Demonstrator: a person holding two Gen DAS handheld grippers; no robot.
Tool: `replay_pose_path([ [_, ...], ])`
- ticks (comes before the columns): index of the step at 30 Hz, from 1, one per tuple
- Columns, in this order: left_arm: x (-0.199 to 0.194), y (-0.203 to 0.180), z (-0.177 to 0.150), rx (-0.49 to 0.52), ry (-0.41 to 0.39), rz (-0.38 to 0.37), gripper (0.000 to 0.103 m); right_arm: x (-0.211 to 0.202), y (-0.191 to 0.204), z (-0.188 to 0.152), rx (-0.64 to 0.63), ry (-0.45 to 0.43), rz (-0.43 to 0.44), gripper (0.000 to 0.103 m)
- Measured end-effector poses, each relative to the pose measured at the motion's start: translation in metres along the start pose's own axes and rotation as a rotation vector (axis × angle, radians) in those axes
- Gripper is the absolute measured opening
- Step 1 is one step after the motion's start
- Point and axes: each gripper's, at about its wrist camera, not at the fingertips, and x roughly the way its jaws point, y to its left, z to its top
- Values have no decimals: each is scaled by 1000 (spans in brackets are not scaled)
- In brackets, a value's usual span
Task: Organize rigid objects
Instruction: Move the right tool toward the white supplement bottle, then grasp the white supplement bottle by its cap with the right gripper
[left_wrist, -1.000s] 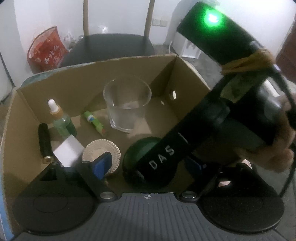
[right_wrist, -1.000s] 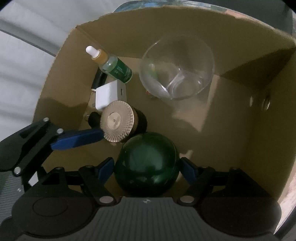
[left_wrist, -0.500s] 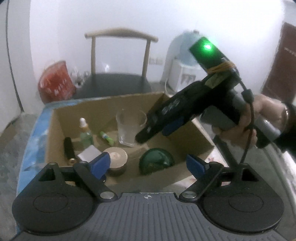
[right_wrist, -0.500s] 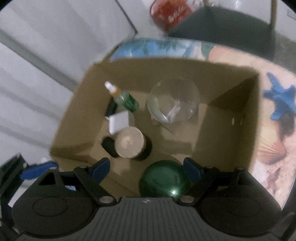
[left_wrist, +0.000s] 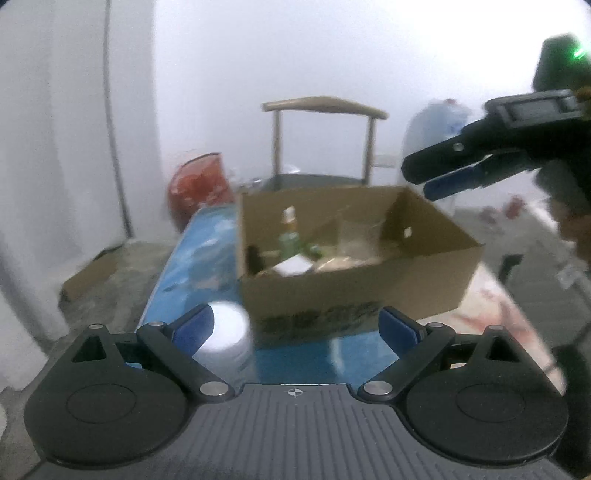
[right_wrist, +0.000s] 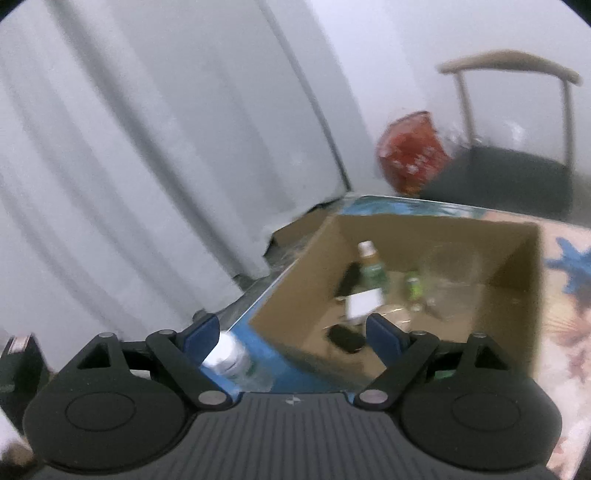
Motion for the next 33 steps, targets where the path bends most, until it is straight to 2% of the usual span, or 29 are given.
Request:
replay_pose_path([
  [6,29,8,-18,11,6,115,97,61,53,-9,-146,116,40,85],
  [11,60,20,-25,-34,35,145,95,106,86,-11,-226,188,48,75],
  [15,76,31,-25,-71,48,155,93,136,96,-12,-258,241,31,71],
  [23,95,48,-25,-109,71,128,75,172,103,-14,-290,307,2,69],
  [30,98,42,-25,-92,76,135,53,182,102,-18,-291,346,-2,67],
  [33,96,40,-25,-92,76,139,53,183,102,-20,-286,356,2,62],
])
